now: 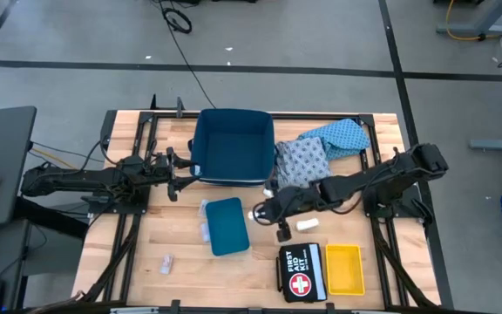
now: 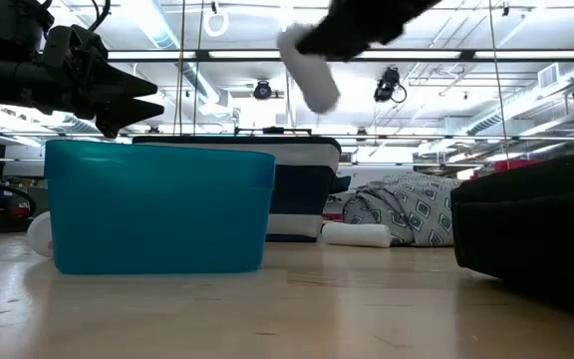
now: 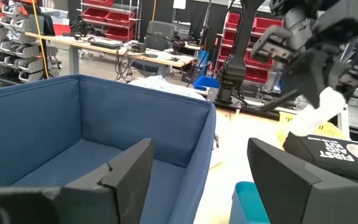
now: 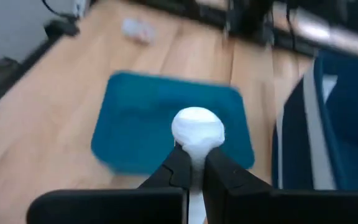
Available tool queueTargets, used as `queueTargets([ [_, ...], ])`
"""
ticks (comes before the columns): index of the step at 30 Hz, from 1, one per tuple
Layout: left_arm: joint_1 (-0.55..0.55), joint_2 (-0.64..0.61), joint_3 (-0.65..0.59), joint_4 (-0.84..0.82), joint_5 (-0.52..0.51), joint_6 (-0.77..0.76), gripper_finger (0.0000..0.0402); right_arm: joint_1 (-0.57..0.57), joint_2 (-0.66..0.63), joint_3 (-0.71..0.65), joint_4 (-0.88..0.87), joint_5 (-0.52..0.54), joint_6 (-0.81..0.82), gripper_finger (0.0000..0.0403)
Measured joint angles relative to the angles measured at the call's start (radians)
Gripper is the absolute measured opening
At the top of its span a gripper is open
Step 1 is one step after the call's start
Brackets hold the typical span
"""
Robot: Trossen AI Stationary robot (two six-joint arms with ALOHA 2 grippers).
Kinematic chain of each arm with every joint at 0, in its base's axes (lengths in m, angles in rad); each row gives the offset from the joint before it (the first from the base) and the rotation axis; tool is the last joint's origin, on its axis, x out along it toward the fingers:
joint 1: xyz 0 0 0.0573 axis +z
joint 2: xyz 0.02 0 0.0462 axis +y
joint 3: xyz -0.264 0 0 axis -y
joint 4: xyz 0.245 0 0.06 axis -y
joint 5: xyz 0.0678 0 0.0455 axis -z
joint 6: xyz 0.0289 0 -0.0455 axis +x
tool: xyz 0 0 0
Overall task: Pick & place medical supplies in basket/bin
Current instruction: Put the right white gauze in the blue bin
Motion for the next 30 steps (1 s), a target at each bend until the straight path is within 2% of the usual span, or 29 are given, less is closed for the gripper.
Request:
queueTargets([
  [9,0.000,0.000,0.000,0.007,0.000,0.003,0.0252,-0.078,0.191,0.001,0.370,-0.201,-0.057,0.0015],
  [15,0.000,0.000,0.000,0.010,0.002,0.006,0.0252,-0.119,0.288,0.000,0.534,-0.289,-0.035,0.0015],
  [21,0.000,0.000,0.000,0.008,0.001,0.009,0.0252,-0.151,0.321,0.000,0.570,-0.372,-0.003,0.0015],
  [25,0.000,0.000,0.000,0.007,0.000,0.010,0.0252,-0.155,0.330,0.000,0.558,-0.373,-0.004,0.0015],
  [30,0.000,0.000,0.000,0.007,0.000,0.011,0.0252,-0.154,0.329,0.000,0.535,-0.374,-0.004,0.0035],
])
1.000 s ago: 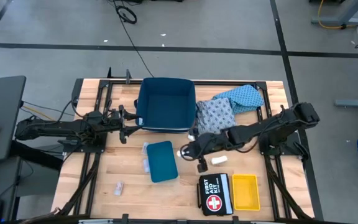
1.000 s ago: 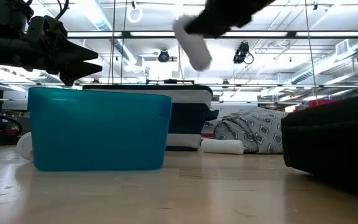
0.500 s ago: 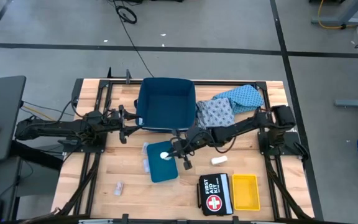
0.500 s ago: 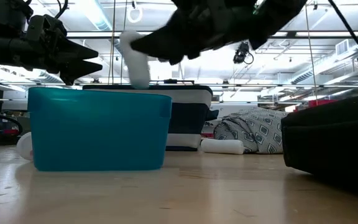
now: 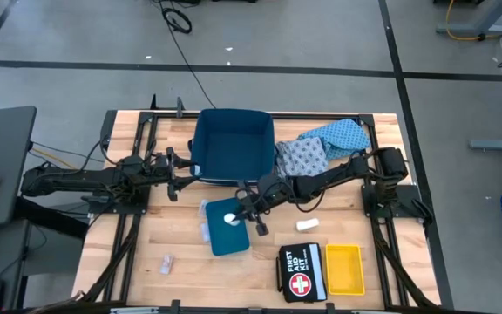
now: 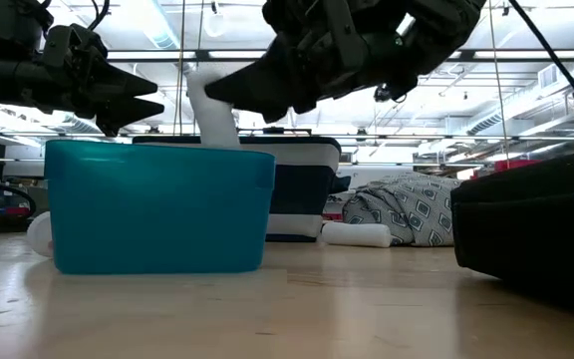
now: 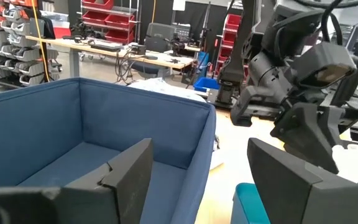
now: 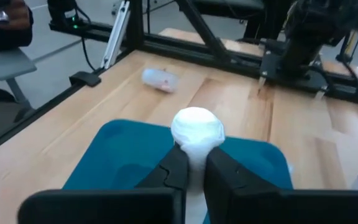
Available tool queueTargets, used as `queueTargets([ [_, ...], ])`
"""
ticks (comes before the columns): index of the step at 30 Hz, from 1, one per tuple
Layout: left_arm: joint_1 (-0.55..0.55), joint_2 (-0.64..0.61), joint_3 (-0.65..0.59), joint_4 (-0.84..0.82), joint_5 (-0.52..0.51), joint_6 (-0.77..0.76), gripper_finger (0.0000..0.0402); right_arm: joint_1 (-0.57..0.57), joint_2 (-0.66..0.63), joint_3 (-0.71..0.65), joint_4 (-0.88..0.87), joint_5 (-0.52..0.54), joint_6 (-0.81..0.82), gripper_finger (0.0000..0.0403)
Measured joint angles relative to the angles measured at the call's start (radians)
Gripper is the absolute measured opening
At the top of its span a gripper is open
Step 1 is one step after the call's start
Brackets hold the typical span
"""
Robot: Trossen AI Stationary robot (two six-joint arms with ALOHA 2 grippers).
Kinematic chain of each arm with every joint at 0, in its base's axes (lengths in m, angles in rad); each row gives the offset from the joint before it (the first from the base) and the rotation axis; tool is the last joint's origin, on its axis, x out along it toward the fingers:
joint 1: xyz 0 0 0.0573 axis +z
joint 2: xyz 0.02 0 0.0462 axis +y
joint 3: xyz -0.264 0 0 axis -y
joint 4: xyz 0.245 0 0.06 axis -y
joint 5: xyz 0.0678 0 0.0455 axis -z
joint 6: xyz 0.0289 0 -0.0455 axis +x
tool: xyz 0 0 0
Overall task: Pick & place medical supplies in basket/bin
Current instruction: Put the right white gauze in the blue bin, then put the left white gauze in the blue bin
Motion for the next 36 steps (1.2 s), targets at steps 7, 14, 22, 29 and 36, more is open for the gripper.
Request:
queueTargets([
  [7,0.000,0.000,0.000,0.000,0.000,0.001,0.0252,0.001,0.000,0.000,-0.028,0.001,-0.022,0.0053],
  [14,0.000,0.000,0.000,0.000,0.000,0.002,0.0252,0.003,0.000,0.000,-0.030,0.001,-0.054,0.0091],
  [22,0.000,0.000,0.000,0.000,0.000,0.002,0.0252,0.010,0.000,0.000,-0.023,0.030,-0.076,0.0178],
  [29,0.000,0.000,0.000,0.000,0.000,0.002,0.0252,0.026,-0.001,0.000,-0.006,0.093,-0.083,0.0203],
  [36,0.000,0.000,0.000,-0.009,0.000,0.002,0.0252,0.062,-0.034,0.000,-0.096,0.203,-0.093,0.0203],
])
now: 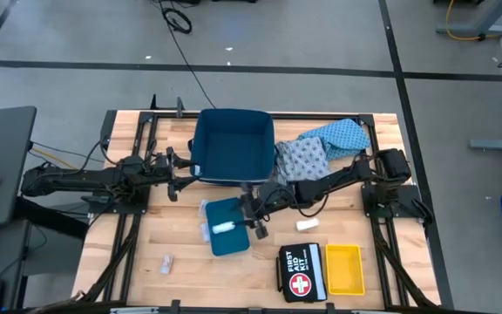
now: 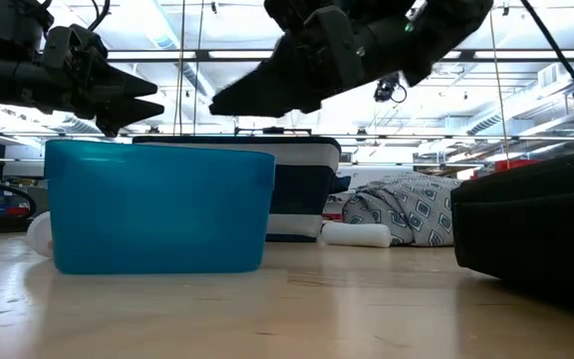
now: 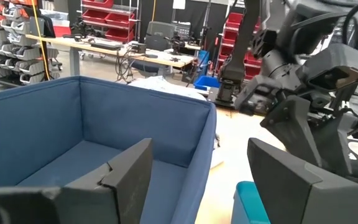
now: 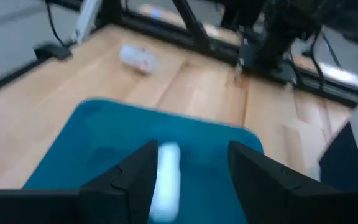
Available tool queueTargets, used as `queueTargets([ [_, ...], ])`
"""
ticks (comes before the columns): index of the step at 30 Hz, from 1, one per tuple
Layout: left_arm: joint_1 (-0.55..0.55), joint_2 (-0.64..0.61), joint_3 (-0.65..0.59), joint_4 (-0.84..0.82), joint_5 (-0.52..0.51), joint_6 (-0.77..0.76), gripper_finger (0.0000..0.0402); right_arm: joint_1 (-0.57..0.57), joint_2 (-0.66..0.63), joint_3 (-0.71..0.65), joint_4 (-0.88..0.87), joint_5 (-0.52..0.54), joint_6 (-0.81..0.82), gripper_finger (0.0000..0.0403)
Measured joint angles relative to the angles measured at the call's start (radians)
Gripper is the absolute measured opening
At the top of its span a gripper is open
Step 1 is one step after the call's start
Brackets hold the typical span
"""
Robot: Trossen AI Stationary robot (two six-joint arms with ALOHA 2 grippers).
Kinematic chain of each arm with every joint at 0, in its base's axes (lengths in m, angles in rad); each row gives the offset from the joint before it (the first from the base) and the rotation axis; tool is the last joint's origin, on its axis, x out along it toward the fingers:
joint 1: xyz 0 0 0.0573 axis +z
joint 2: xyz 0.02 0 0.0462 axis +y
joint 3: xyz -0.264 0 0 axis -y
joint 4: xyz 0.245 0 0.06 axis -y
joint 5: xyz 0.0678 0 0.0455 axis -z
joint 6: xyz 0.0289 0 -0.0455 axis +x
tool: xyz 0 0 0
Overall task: Pick & place medical supplies in basket/bin
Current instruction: Put the left white gauze in the blue bin
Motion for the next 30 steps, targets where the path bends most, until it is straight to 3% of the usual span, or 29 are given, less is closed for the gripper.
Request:
queueTargets([
  [5,0.000,0.000,0.000,-0.002,0.000,0.000,0.0252,0.038,-0.077,0.000,-0.182,0.123,0.002,0.0203],
  [12,0.000,0.000,0.000,-0.008,0.000,0.000,0.0252,0.049,-0.153,0.000,-0.479,0.222,0.131,0.0203],
  [17,0.000,0.000,0.000,-0.008,-0.002,-0.003,0.0252,0.020,-0.155,0.000,-0.622,0.225,0.204,0.0203],
  [30,0.000,0.000,0.000,-0.008,-0.008,0.001,0.0252,-0.076,-0.154,0.000,-0.795,0.227,0.289,0.0203],
])
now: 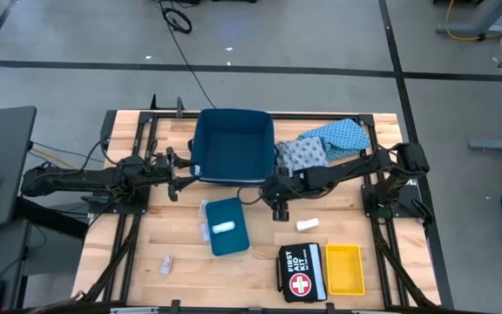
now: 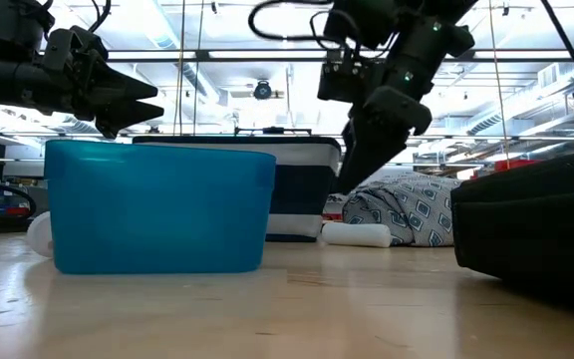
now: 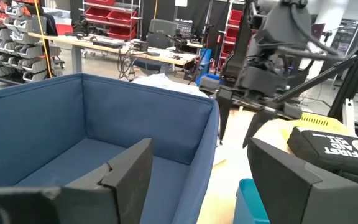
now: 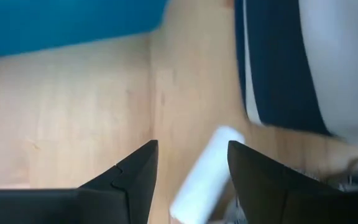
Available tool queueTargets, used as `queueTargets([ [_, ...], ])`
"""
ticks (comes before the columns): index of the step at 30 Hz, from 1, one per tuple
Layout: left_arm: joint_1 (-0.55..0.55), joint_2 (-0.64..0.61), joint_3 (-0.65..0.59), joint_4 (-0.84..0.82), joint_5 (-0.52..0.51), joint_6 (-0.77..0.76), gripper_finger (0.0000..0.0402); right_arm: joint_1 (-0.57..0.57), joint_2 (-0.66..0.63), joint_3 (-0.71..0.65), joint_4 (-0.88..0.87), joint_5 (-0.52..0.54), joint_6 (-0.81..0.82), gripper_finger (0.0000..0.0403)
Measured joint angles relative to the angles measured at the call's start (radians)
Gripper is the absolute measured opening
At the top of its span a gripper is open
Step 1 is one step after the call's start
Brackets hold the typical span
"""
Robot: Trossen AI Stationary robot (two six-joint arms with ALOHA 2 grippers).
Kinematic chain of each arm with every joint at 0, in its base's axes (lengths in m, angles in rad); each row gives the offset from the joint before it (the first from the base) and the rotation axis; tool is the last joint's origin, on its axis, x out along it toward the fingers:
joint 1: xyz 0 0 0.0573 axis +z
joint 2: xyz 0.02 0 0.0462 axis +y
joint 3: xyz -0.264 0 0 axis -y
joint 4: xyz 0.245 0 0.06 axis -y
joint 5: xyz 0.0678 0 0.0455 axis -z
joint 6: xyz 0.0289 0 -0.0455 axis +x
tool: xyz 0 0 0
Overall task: Pick & place medical supplies in basket/bin
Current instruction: Put the left white gauze in the blue bin
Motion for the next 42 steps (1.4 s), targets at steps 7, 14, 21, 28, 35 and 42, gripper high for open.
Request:
queueTargets([
  [7,0.000,0.000,0.000,-0.012,0.000,-0.002,0.0252,-0.013,0.000,0.000,-0.035,-0.015,0.024,0.0203],
  [14,0.000,0.000,0.000,-0.013,0.000,-0.004,0.0252,-0.021,0.039,-0.001,-0.036,-0.014,0.028,0.0203],
  [21,0.000,0.000,0.000,-0.014,0.000,-0.005,0.0252,-0.029,0.098,0.000,-0.040,-0.005,0.022,0.0203],
  [28,0.000,0.000,0.000,-0.015,0.000,-0.005,0.0252,-0.028,0.145,0.001,-0.019,0.000,0.011,0.0199],
  [35,0.000,0.000,0.000,-0.017,0.000,-0.003,0.0252,-0.014,0.146,0.002,-0.018,-0.003,0.021,0.0124],
  [42,0.000,0.000,0.000,-0.017,-0.001,-0.001,0.0252,0.021,0.145,0.002,-0.021,-0.013,0.021,0.0039],
])
